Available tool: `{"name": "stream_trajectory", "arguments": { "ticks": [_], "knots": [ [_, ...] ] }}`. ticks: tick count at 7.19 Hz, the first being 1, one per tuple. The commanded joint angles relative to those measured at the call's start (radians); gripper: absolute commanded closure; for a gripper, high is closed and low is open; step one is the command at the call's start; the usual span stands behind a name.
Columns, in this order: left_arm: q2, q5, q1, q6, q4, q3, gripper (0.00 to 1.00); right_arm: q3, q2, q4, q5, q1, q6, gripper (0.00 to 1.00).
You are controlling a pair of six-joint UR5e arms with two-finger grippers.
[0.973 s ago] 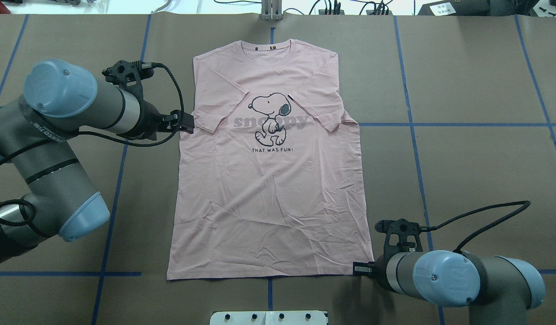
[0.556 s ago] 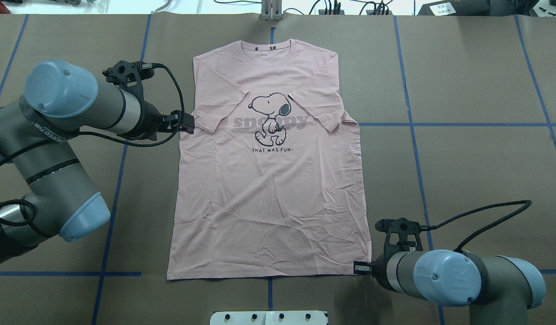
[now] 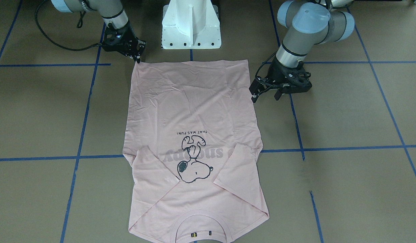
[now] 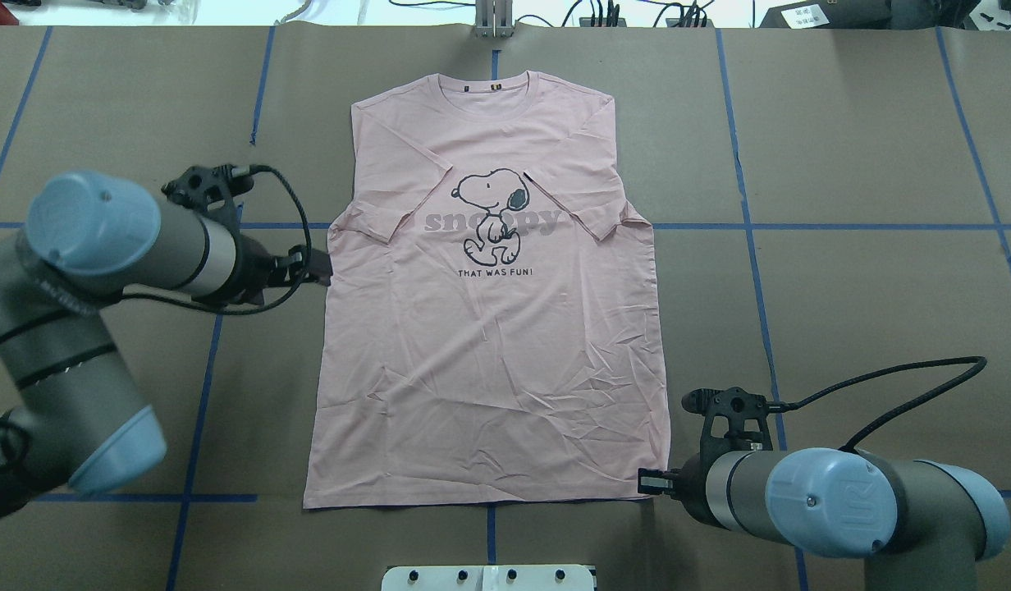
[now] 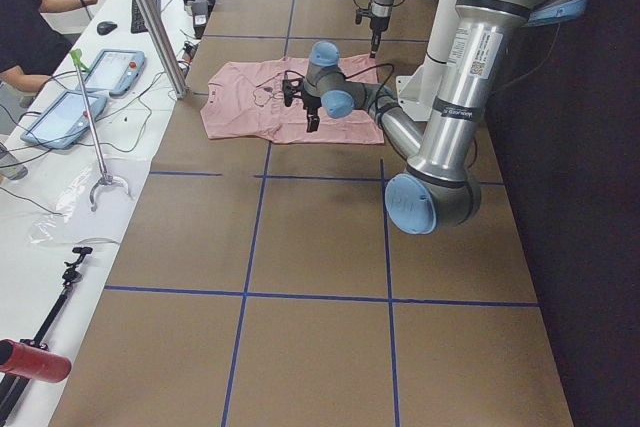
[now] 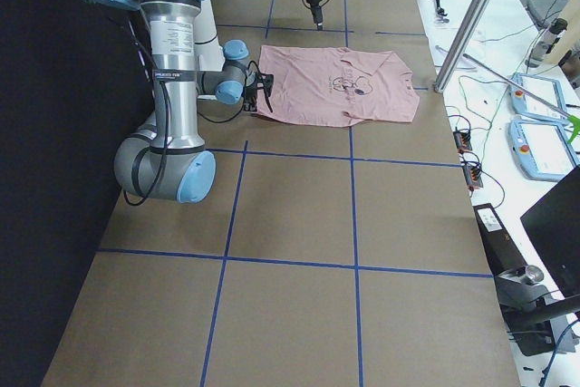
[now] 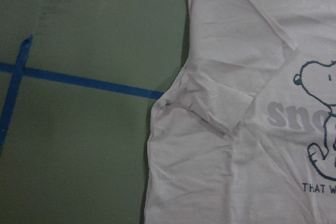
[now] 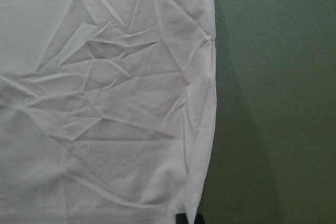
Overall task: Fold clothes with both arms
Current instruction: 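Move both grippers to the hem corners nearest the robot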
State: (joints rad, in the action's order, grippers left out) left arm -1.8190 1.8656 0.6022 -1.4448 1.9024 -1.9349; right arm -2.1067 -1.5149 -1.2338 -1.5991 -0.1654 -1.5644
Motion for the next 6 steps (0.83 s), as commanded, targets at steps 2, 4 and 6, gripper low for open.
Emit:
{"name": "stream_trajectory", "arguments": {
  "ticks": [2,4,6],
  "knots": [
    [0.17,-0.164,-0.319,-0.326,-0.02,-0.131,0.0,-0.004,0.009,0.001,0.01,-0.002,0.0,1.0],
    [0.085,-0.192,-0.464,-0.491,-0.17,-0.125,0.0,-0.004,0.009,0.001,0.008,-0.002,0.0,1.0],
    [0.035,-0.213,-0.466,-0.493,-0.215,-0.113,0.02,-0.006,0.01,0.001,0.008,-0.003,0.0,1.0]
  ]
}}
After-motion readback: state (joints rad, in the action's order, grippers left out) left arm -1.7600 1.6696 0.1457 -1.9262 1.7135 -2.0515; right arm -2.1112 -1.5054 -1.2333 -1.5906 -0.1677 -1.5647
